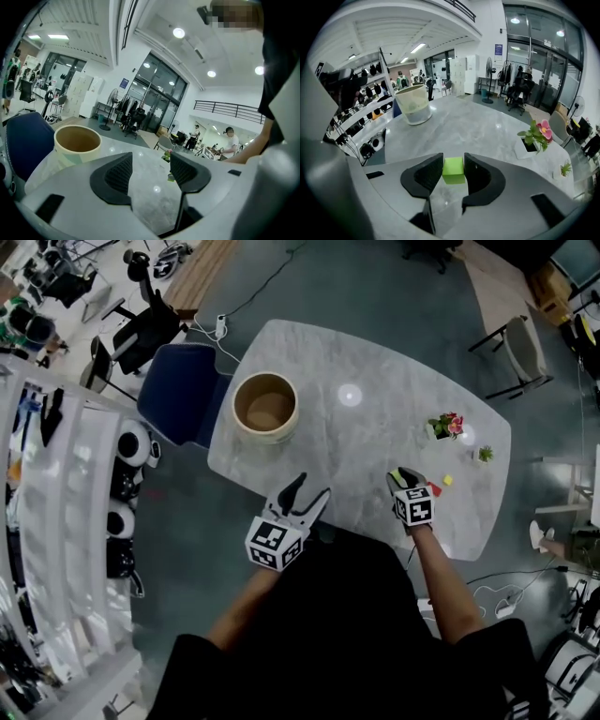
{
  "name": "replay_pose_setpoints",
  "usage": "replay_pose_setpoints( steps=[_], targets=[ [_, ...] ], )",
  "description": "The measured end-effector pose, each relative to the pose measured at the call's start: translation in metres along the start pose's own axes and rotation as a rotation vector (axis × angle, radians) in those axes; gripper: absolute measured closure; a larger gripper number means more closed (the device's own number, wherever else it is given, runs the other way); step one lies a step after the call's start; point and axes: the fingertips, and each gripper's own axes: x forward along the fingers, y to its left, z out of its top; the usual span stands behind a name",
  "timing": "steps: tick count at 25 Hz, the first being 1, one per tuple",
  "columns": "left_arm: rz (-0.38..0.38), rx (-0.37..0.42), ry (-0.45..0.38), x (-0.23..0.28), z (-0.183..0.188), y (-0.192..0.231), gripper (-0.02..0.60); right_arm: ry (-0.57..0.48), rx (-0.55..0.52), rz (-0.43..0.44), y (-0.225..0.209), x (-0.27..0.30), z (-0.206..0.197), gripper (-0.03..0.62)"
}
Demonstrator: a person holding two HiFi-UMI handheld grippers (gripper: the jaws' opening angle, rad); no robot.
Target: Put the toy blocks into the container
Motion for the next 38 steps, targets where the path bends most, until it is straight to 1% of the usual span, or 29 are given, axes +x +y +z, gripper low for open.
replay_pose_setpoints(
  steps=[3, 8, 11, 18, 25, 29, 34, 38],
  targets=[
    [-0.001, 0.006, -0.015, -0.009, 0.007, 0.015, 0.351, -0.03, -0.014, 0.007, 0.018, 0.006, 0.026, 0.461],
    [-0.01, 0.022, -0.04, -0.023, 0.02, 0.032, 0.351, -0.076, 0.005, 0.027, 0.046, 0.013, 0.066, 0.461],
    [-0.013, 0.029, -0.056, -0.032, 0.029, 0.042, 0.351, -0.113, -0.002, 0.036, 0.062, 0.013, 0.093, 0.461],
    [0.006, 0.029, -0.093, -0.057, 0.042, 0.068, 0.351, -0.182, -0.095, 0.047, 0.103, 0.018, 0.152, 0.461],
    [0.024, 0.018, -0.128, -0.074, 0.048, 0.082, 0.353, -0.221, -0.154, 0.066, 0.135, 0.019, 0.192, 0.461],
    [0.04, 0.011, -0.144, -0.085, 0.054, 0.095, 0.353, -0.248, -0.182, 0.086, 0.154, 0.023, 0.219, 0.461],
    [0.073, -0.011, -0.161, -0.101, 0.055, 0.123, 0.351, -0.273, -0.244, 0.123, 0.193, 0.034, 0.254, 0.461],
    [0.094, -0.026, -0.176, -0.109, 0.058, 0.136, 0.353, -0.274, -0.261, 0.151, 0.212, 0.045, 0.271, 0.461]
  ],
)
